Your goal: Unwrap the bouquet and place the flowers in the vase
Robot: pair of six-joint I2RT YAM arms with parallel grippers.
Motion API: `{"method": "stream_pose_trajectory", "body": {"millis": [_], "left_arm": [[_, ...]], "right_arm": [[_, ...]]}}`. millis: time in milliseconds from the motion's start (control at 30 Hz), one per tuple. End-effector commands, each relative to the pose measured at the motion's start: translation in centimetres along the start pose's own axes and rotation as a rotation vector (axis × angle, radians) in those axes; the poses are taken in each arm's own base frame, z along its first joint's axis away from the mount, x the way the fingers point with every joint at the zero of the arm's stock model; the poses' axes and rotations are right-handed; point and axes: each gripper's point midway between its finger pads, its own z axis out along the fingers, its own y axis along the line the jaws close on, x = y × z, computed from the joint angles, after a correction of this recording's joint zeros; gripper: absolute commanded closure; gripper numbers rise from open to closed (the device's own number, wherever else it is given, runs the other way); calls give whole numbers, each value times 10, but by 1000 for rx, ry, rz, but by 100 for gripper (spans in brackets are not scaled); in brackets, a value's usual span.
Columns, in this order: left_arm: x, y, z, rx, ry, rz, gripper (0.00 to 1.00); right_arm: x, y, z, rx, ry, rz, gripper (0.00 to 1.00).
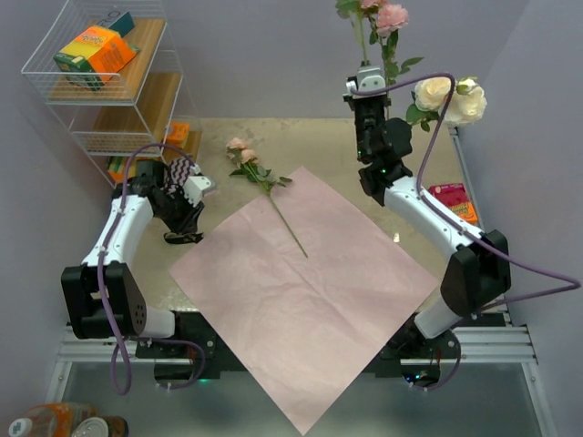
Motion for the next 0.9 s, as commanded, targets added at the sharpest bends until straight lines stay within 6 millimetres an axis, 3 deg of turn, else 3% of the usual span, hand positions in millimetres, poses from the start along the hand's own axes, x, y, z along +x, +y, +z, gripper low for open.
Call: {"method": "stream_pose_trajectory", "body": {"millis": [0,33,67,133,167,267,500,667,867], "left_arm": [[-11,8,-3,-4,-34,19,67],[-12,9,-2,-2,-36,19,67],[-12,10,-1,-2,-34,17,67],[-11,11,1,4,-31,16,67],[-11,12,2,2,-28,18,67],[-10,14,6,9,-22,13,67],[-3,17,15,20,7,10,67],[1,17,22,34,17,1,67],[3,18,26,46,20,-6,67]], "right_arm": [[-46,-65,22,270,-195,-7,100],[-53,-75,23,314,-231,-20,100],[-42,-73,28,330,-224,-34,100],[-57,-85,32,386,-271,-44,100],[-50,-84,35,398,-269,-51,100],[-58,-104,35,480,-317,-26,100],[-73,-129,41,559,-411,-33,100],[-77,-141,46,567,-446,-54,100],[-69,-145,49,565,-442,-94,100]]}}
